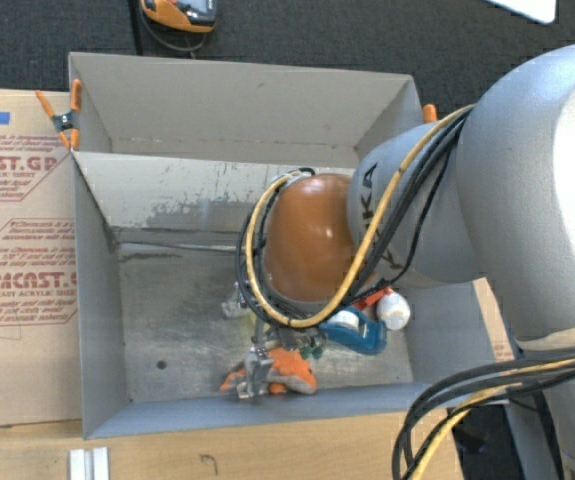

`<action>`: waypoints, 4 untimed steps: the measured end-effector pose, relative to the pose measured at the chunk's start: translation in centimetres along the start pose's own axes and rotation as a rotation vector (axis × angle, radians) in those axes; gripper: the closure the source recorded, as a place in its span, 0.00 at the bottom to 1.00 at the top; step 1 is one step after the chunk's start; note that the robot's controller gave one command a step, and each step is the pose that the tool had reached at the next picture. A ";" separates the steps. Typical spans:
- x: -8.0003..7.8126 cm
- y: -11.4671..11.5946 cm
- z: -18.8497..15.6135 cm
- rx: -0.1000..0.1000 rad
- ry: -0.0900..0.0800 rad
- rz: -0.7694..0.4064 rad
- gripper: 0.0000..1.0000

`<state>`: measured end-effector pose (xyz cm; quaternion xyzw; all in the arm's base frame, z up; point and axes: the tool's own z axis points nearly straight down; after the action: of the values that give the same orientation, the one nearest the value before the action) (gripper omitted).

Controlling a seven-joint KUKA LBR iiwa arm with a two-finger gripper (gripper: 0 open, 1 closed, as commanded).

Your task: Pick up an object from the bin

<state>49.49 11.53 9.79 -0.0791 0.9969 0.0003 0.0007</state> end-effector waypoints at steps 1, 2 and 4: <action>0.6 -3.8 1.9 -0.001 0.002 0.269 0.00; 0.2 -2.2 2.5 0.004 -0.006 -0.022 1.00; 0.3 -2.2 2.2 0.003 -0.002 -0.018 1.00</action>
Offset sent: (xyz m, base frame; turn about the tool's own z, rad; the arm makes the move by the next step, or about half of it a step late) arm -0.0017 -0.0209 -0.0279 -0.0210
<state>49.52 9.28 7.62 -0.0883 0.9961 -0.0009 0.0019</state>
